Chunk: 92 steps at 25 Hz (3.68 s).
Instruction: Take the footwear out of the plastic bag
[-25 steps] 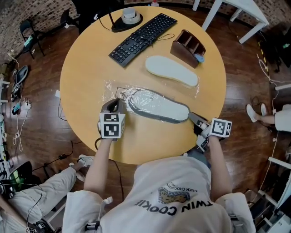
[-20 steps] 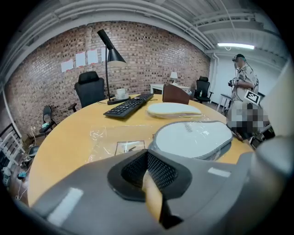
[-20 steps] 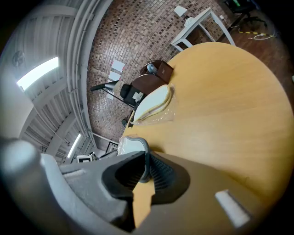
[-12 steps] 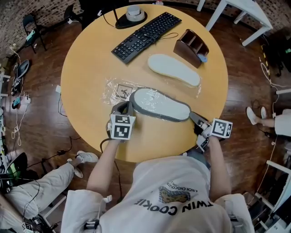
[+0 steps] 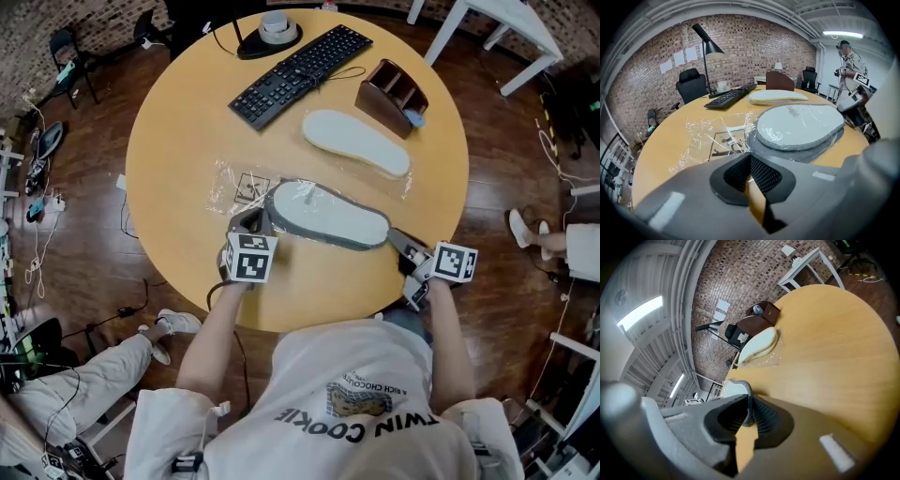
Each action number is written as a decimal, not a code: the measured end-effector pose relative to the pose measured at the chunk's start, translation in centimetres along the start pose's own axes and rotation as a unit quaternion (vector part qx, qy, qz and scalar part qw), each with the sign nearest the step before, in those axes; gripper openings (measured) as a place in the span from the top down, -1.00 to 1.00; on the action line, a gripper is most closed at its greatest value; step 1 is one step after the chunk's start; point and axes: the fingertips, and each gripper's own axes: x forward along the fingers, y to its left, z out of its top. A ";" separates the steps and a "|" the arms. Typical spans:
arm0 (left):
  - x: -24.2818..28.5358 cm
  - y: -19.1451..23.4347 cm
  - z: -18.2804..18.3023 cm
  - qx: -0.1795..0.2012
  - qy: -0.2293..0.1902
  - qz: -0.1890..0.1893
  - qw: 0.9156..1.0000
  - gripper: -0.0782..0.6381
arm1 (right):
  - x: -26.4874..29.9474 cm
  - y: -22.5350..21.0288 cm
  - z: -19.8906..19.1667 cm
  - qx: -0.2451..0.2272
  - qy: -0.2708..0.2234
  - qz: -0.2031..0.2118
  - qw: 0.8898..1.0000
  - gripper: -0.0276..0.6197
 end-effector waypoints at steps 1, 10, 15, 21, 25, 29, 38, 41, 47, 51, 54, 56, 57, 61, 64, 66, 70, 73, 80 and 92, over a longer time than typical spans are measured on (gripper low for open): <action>0.1 0.0 -0.1 0.001 0.002 0.002 1.000 0.78 | 0.0 0.0 -0.1 0.002 0.001 0.003 1.000 0.82; 0.2 -0.2 -0.2 0.016 0.009 0.025 1.000 0.79 | -0.7 -0.5 -0.5 0.011 0.012 0.001 1.000 0.82; 0.2 -0.1 -0.1 0.016 0.012 0.033 0.999 0.78 | -2.2 -1.5 -0.3 0.003 0.017 -0.026 1.000 0.82; 0.2 0.0 0.0 0.018 0.018 0.045 0.999 0.79 | -3.4 -1.9 -0.2 0.025 0.008 -0.006 1.000 0.82; 0.3 0.0 -0.1 0.022 0.027 0.054 0.998 0.79 | -4.7 -2.9 -0.2 0.021 0.008 -0.025 0.999 0.82; 0.2 0.0 0.0 0.019 0.031 0.065 0.997 0.79 | -6.1 -3.5 0.1 0.003 0.012 -0.037 0.999 0.82; 0.3 0.0 0.1 0.017 0.040 0.086 0.995 0.79 | -9.0 -4.9 0.6 -0.032 0.015 -0.066 0.997 0.82; 0.4 -0.1 0.0 0.012 0.042 0.094 0.995 0.79 | -10.0 -5.6 0.9 -0.040 0.014 -0.073 0.996 0.82; 0.5 -0.2 0.0 0.010 0.049 0.105 0.993 0.79 | -12.2 -6.7 1.3 -0.043 0.009 -0.078 0.996 0.82; 0.6 -0.2 0.0 0.014 0.060 0.107 0.992 0.79 | -12.7 -7.1 1.5 -0.041 0.010 -0.073 0.996 0.82; 0.5 0.0 -0.1 0.008 0.061 0.109 0.992 0.79 | -13.1 -7.3 1.9 -0.048 0.011 -0.081 0.996 0.82; 0.5 -0.1 0.0 0.005 0.062 0.109 0.992 0.79 | -13.4 -7.5 2.0 -0.047 0.008 -0.083 0.995 0.82; 0.5 -0.1 0.0 0.004 0.063 0.109 0.992 0.79 | -13.6 -7.7 2.1 -0.043 0.006 -0.082 0.996 0.82; 0.5 0.2 -0.1 0.003 0.069 0.109 0.992 0.79 | -14.2 -8.0 2.3 -0.043 0.003 -0.093 0.995 0.82; 0.5 0.3 -0.2 0.004 0.072 0.108 0.992 0.79 | -14.3 -8.3 2.3 -0.052 0.004 -0.102 0.993 0.82; 0.5 0.2 -0.2 0.003 0.073 0.107 0.992 0.79 | -14.3 -8.4 2.5 -0.066 0.000 -0.115 0.991 0.81; 0.1 -0.1 0.2 -0.004 0.062 0.100 0.993 0.78 | -14.5 -8.1 3.1 -0.099 -0.006 -0.145 0.984 0.76; -0.8 -0.6 1.0 -0.015 0.035 0.094 0.995 0.78 | -14.4 -7.5 3.6 -0.106 -0.013 -0.150 0.983 0.72; -3.3 -3.2 3.7 -0.038 -0.023 0.099 0.994 0.78 | -13.2 -6.9 4.9 -0.156 0.007 -0.148 0.977 0.64; -6.8 -16.2 8.9 -0.114 -0.110 0.139 0.978 0.78 | -13.2 -5.9 6.8 -0.249 0.073 -0.040 0.965 0.58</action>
